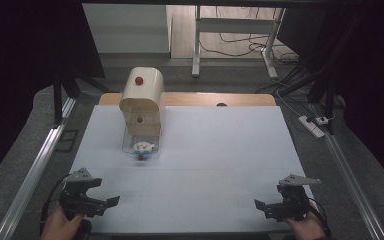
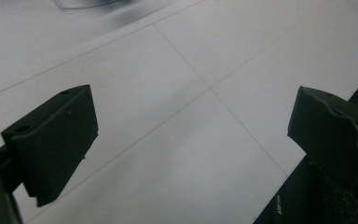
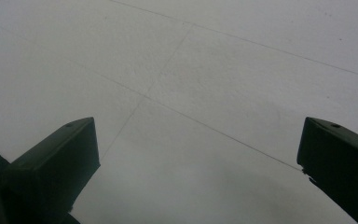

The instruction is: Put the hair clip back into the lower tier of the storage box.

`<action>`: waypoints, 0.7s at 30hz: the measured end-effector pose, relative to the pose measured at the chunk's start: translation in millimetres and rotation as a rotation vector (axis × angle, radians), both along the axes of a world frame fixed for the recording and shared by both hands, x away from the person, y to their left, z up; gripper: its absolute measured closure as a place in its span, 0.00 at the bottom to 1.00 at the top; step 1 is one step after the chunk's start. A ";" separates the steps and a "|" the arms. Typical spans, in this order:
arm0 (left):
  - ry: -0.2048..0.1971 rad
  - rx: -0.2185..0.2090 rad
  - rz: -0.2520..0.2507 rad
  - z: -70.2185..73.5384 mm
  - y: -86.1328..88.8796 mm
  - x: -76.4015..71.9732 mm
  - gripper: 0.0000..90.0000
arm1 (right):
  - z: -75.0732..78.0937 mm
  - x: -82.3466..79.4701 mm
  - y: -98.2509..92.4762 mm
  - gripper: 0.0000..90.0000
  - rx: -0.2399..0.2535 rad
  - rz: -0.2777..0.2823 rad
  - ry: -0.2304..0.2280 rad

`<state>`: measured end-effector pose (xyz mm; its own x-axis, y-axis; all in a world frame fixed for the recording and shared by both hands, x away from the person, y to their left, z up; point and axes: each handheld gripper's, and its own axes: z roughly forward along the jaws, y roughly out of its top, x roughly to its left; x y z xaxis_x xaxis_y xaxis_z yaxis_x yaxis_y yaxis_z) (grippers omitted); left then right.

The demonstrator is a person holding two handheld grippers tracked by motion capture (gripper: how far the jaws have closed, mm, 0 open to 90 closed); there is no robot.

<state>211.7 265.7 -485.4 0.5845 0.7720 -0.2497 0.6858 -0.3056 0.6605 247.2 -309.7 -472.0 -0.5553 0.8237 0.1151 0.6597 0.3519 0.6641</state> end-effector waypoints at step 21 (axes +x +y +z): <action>0.002 -0.004 0.003 0.0 0.5 0.3 0.01 | 4.5 -13.0 -14.7 0.00 0.008 -0.059 -0.017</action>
